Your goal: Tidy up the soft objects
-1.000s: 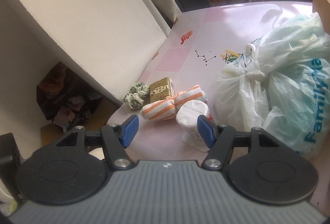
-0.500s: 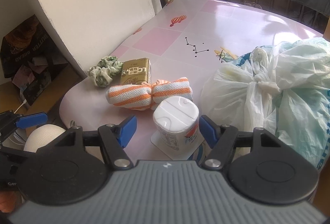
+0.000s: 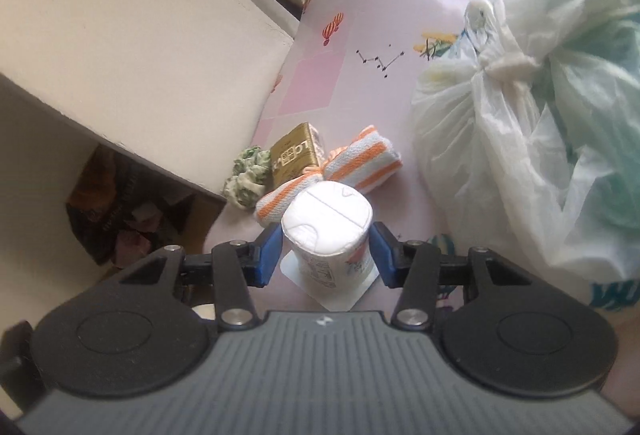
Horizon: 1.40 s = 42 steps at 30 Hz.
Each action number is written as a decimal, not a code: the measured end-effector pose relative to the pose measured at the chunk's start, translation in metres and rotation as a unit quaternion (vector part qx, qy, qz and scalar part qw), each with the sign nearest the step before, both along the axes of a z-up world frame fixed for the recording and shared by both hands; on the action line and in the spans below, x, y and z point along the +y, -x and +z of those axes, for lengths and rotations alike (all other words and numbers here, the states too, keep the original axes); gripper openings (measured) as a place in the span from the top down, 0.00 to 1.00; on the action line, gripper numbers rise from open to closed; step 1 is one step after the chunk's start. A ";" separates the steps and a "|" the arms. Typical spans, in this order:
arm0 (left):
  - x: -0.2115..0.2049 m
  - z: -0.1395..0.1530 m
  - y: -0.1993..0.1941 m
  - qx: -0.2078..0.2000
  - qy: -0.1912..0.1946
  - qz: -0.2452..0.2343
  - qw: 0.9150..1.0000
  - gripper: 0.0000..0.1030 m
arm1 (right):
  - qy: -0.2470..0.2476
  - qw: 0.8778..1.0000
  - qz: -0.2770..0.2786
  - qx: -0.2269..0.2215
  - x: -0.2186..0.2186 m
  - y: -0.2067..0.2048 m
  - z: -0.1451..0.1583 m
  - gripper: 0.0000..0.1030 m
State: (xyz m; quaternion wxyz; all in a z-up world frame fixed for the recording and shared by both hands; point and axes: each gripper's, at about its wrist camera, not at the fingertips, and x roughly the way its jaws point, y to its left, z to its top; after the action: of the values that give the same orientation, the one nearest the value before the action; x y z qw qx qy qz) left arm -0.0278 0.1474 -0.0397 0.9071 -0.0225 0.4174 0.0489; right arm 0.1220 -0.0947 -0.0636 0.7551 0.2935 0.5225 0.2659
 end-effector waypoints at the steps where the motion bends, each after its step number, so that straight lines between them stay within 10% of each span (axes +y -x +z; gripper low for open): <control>1: 0.000 0.000 0.000 0.001 0.001 -0.001 1.000 0.21 | -0.025 0.999 -0.007 0.020 -0.002 0.001 -0.007 0.54; 19: -0.016 0.001 -0.001 -0.002 -0.002 -0.033 0.999 0.21 | -0.030 0.992 -0.093 0.078 -0.049 0.024 -0.017 0.52; 32: -0.052 0.001 -0.014 -0.018 0.011 -0.118 0.993 0.40 | 0.032 0.998 -0.061 -0.001 -0.055 0.035 0.013 0.45; 42: -0.071 0.010 -0.049 -0.039 0.041 -0.163 0.985 0.49 | -0.018 0.995 -0.094 0.011 -0.049 0.016 0.004 0.52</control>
State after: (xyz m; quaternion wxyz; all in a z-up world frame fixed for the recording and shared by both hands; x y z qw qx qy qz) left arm 0.0208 0.0761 -0.0293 0.9168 0.0063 0.3816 -0.1178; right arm 0.1063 -0.1441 -0.0598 0.7655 0.3580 0.4960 0.1999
